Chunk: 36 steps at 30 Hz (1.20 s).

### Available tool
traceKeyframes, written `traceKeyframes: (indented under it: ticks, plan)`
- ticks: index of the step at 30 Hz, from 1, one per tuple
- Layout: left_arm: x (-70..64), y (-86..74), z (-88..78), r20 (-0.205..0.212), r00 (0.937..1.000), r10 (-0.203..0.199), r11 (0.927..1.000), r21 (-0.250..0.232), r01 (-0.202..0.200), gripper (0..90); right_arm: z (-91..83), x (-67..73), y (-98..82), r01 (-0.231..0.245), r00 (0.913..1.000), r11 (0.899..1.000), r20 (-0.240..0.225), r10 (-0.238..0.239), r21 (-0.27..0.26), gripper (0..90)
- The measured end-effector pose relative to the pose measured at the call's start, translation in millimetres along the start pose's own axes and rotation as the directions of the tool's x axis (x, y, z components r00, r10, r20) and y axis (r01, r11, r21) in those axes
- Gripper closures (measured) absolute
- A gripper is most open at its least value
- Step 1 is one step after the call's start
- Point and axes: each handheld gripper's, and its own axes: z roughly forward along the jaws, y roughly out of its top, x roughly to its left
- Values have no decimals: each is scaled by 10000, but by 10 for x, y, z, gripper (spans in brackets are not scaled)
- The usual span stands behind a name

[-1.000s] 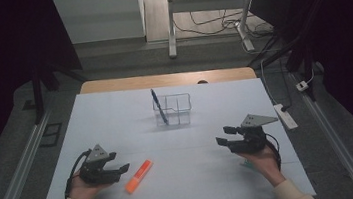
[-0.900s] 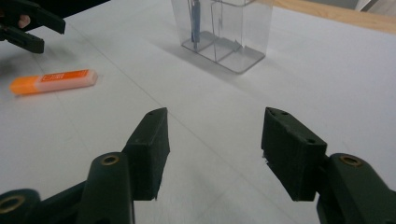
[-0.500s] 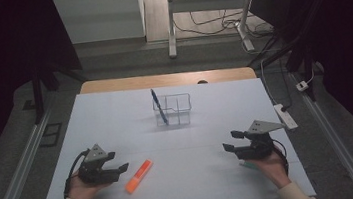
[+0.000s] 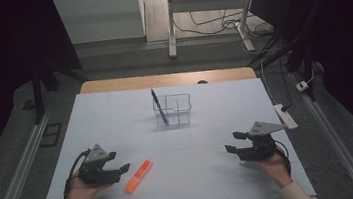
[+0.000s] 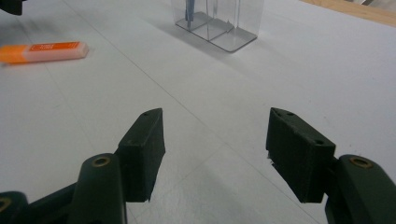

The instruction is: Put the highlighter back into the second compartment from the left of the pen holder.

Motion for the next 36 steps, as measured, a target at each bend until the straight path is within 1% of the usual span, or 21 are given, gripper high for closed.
traceKeyframes:
  ticks: [2,4,6,10,13,15,16,19,20,23,27,29,32,36]
  plan:
    - [-30,32,-6,188,9998,-1,9999,156,-2,294,11,3,0,45,10000,10000,-53,-45,46,365]
    - [-60,57,-14,231,9997,5,9994,332,-13,289,23,10,0,68,10000,9999,-64,-68,76,365]
    - [-82,76,-14,384,9993,-10,9988,492,-9,285,27,7,0,67,9999,9999,-110,-65,127,365]
    - [-119,99,-6,437,9990,-27,9963,855,-10,275,26,3,2,-37,9999,10000,-165,38,26,365]
    - [-143,104,8,473,9988,-93,9950,1001,45,267,21,-1,0,-55,9999,10000,-137,56,28,365]
    - [-158,109,12,499,9987,-67,9934,1148,10,258,20,0,1,-55,9999,10000,-138,56,14,365]
    - [-170,109,18,508,9986,-138,9933,1156,79,255,20,1,2,-44,9999,10000,-135,44,3,365]
    - [-182,107,29,490,9987,-141,9924,1228,80,252,25,1,2,-83,9998,10000,-152,83,-2,365]
    - [-184,106,38,453,9989,-84,9915,1300,25,251,29,-2,2,-92,9998,10000,-161,92,-9,365]
    - [-206,98,73,390,9992,-68,9886,1506,9,247,39,-6,0,-139,9997,9999,-195,139,8,365]
    - [-269,80,123,391,9992,33,9844,1759,-101,247,39,2,-9,-186,9995,9998,-243,187,31,365]
    - [-294,74,153,321,9995,63,9815,1912,-124,246,46,11,-11,-204,9994,9998,-269,204,35,366]
    - [-331,62,195,293,9995,71,9795,2010,-129,247,61,38,-8,-97,9996,9999,-275,99,93,366]
    - [-365,56,248,171,9997,200,9747,2222,-233,247,65,51,-8,-28,9996,9999,-280,33,162,365]
